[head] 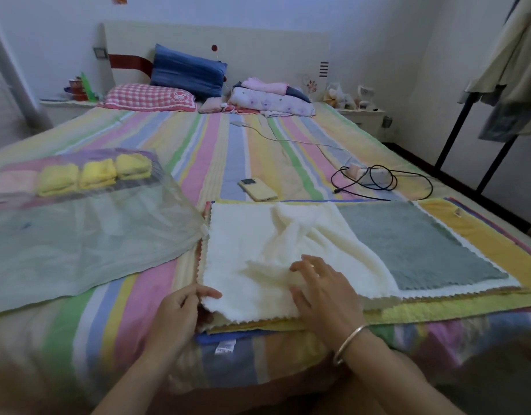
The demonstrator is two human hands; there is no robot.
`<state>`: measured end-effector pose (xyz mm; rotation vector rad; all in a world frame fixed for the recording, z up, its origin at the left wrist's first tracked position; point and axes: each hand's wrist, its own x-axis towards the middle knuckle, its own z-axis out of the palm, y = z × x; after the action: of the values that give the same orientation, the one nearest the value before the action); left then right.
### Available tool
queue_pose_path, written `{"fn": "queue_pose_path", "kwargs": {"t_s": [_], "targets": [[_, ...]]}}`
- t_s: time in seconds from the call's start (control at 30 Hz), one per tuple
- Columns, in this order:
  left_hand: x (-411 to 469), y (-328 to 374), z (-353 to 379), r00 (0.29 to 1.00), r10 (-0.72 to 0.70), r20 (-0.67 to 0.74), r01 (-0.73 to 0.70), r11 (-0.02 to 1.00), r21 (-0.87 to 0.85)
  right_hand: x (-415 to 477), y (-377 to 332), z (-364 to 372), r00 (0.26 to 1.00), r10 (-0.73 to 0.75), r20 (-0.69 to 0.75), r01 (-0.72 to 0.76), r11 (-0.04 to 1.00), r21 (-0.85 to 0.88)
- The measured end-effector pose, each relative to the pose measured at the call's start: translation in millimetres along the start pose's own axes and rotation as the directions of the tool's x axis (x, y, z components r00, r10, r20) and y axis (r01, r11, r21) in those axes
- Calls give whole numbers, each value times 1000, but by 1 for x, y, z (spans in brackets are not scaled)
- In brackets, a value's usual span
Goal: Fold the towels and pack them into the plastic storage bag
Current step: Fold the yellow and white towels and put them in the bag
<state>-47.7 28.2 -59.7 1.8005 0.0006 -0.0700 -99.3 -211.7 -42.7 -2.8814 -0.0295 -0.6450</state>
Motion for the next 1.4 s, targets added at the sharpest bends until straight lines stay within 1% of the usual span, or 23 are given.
{"fn": "queue_pose_path", "kwargs": {"t_s": [0.13, 0.2, 0.33, 0.4, 0.47, 0.53, 0.6, 0.67, 0.73, 0.8, 0.97, 1.07, 1.1, 1.23, 1.33, 1.4], "targets": [[-4, -2, -7, 990, 19, 136, -20, 1000, 5, 20, -18, 9, 996, -87, -16, 86, 993, -76], [-5, -3, -11, 981, 41, 191, -45, 999, 17, 29, -30, 15, 996, -88, -26, 85, 990, -116], [-1, -2, -21, 965, 173, 198, -196, 975, 107, 46, -44, 31, 996, -34, -81, 7, 952, -305], [1, 2, -24, 954, 241, 177, -263, 958, 112, 53, -47, 36, 992, -4, -128, -40, 941, -336], [3, 7, -25, 929, 345, 138, -362, 923, 131, 53, -50, 37, 980, -11, -201, -40, 969, -245], [5, 10, -25, 893, 433, 124, -450, 875, 181, 46, -60, 33, 948, -63, -311, 45, 997, -64], [9, 8, -23, 860, 491, 139, -510, 837, 196, 34, -76, 27, 932, -84, -352, 138, 982, 132], [12, 6, -21, 843, 513, 163, -534, 834, 139, 19, -89, 29, 952, -47, -304, 141, 945, 296], [14, 3, -20, 843, 507, 180, -527, 845, 90, 8, -93, 37, 975, 18, -222, 70, 920, 385], [14, -2, -20, 853, 486, 190, -508, 856, 92, 2, -91, 45, 982, 88, -167, 2, 880, 475], [13, -1, -19, 851, 483, 207, -506, 859, 75, -2, -93, 46, 975, 92, -202, 25, 859, 512], [14, 2, -19, 830, 511, 223, -538, 839, 82, -1, -93, 45, 960, 177, -217, -10, 796, 605], [15, 3, -19, 828, 515, 224, -542, 836, 82, -2, -93, 44, 958, 177, -225, -2, 789, 614], [16, 4, -18, 831, 510, 221, -538, 839, 84, -3, -96, 41, 974, 89, -207, 52, 804, 592], [17, 4, -16, 838, 500, 220, -522, 851, 53, -5, -94, 41, 978, 71, -198, 70, 779, 623], [18, 4, -15, 834, 505, 222, -528, 847, 59, -6, -92, 42, 981, 65, -184, 63, 786, 616]]}}
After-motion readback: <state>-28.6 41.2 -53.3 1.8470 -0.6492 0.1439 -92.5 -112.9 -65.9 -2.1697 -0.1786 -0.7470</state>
